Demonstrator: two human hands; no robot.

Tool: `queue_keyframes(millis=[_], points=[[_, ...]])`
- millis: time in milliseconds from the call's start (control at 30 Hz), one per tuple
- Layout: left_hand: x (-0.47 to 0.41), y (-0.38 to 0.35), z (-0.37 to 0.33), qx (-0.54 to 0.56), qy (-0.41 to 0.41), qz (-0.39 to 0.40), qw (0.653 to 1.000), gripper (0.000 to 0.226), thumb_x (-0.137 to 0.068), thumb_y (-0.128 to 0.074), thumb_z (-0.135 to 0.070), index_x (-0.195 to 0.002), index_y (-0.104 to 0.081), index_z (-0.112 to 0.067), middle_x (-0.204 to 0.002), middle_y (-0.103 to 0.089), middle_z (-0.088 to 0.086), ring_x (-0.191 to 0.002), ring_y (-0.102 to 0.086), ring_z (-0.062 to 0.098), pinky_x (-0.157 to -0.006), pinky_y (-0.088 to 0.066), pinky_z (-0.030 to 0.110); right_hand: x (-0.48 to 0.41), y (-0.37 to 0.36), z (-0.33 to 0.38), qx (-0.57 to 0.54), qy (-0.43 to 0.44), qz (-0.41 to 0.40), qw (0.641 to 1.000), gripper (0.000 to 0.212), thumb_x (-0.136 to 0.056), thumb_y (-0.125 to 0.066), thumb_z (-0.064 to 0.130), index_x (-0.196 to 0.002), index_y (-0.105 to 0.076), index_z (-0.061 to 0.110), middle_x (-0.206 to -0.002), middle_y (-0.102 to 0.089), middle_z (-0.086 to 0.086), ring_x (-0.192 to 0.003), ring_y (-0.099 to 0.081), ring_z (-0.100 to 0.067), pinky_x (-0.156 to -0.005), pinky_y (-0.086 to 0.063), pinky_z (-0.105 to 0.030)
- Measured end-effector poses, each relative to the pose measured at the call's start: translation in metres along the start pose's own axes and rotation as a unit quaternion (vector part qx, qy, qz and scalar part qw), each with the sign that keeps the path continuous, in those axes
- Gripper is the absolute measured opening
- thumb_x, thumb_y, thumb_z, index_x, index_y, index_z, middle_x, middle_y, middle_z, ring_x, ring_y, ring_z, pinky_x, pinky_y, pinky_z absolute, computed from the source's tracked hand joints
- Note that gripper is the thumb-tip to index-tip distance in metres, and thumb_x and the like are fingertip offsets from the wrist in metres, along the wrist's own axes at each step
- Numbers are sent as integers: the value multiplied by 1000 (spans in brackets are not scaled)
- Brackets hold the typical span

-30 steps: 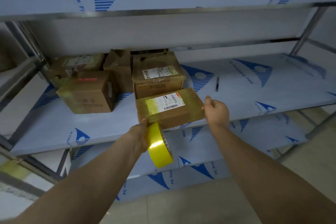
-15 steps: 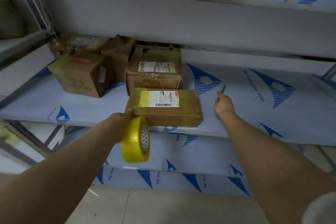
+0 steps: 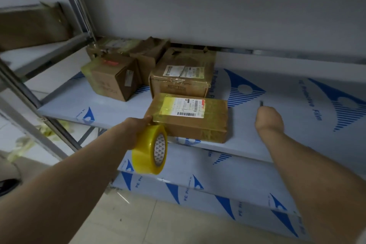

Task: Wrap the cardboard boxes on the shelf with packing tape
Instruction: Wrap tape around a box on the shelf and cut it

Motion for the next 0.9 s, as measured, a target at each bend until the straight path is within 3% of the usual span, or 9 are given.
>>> queue_keyframes(millis=[100,200,267,333,433,533,700,833,900], points=[[-7,-2,-3,-7,-7,17,1000,36,-94,-56,-36,-108,-53,-2,-82,-58,16,-67,-55,30,-75,-45,46,3,7,-9,-34,-50,1,998,40,-92,-50,-2,-129,-39,-9,-121,-55,-29,-109,-56,-41,-90,-47,-46],[-18,2,-7,-27,-21,31,999,51,-92,-58,-41,-120,-53,1,-104,-61,18,-89,-61,34,-84,-49,47,16,5,-17,-99,-112,17,989,30,-90,-53,0,-119,-54,-10,-109,-60,-26,-93,-59,-36,-78,-48,-40],[-28,5,-10,-49,-29,51,997,55,-91,-59,-43,-124,-53,0,-116,-61,20,-101,-61,37,-92,-49,50,34,11,-10,-192,-135,-38,971,30,-93,-47,3,-119,-56,-8,-114,-61,-26,-96,-60,-38,-78,-48,-40],[-36,7,-15,-68,-44,70,994,55,-90,-60,-43,-123,-53,0,-118,-60,21,-104,-60,38,-93,-48,51,56,22,10,-262,-128,-119,949,30,-97,-43,11,-121,-53,-4,-119,-60,-24,-104,-58,-40,-85,-47,-44],[-45,9,-21,-91,-69,97,989,55,-91,-60,-40,-126,-52,1,-120,-59,21,-104,-60,38,-88,-50,46,96,23,69,-348,-66,-138,925,19,-98,-43,18,-109,-55,8,-100,-64,-14,-90,-58,-30,-78,-46,-40],[-56,17,-21,-109,-81,136,981,56,-92,-58,-39,-127,-50,4,-121,-58,22,-105,-59,38,-82,-50,43,144,0,154,-302,47,-49,951,13,-96,-51,22,-91,-61,14,-74,-61,-1,-73,-57,-19,-68,-44,-31],[-64,31,-23,-109,-87,178,974,56,-91,-60,-40,-126,-52,2,-121,-59,22,-102,-60,36,-79,-50,40,191,-64,232,-193,116,123,966,20,-87,-67,24,-101,-69,10,-93,-67,-6,-88,-61,-19,-74,-44,-28],[-51,25,-9,-37,-31,279,959,39,-88,-58,-19,-123,-55,-1,-114,-62,25,-88,-62,35,-76,-53,41,190,-77,245,-98,139,127,977,21,-87,-63,45,-91,-70,25,-85,-65,-5,-84,-61,-21,-69,-44,-30],[-46,24,3,-10,-8,310,951,40,-87,-57,-16,-125,-53,-4,-117,-61,25,-89,-61,35,-74,-53,39,189,-78,247,-29,155,83,984,32,-90,-56,50,-109,-69,28,-95,-62,-3,-93,-60,-21,-73,-46,-32]])
Point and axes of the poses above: each hand's wrist, its own x-axis away from the middle knuckle, its own y-axis out of the back of the hand, z = x × y, the point moved 10 cm from there along -x, towards the middle knuckle
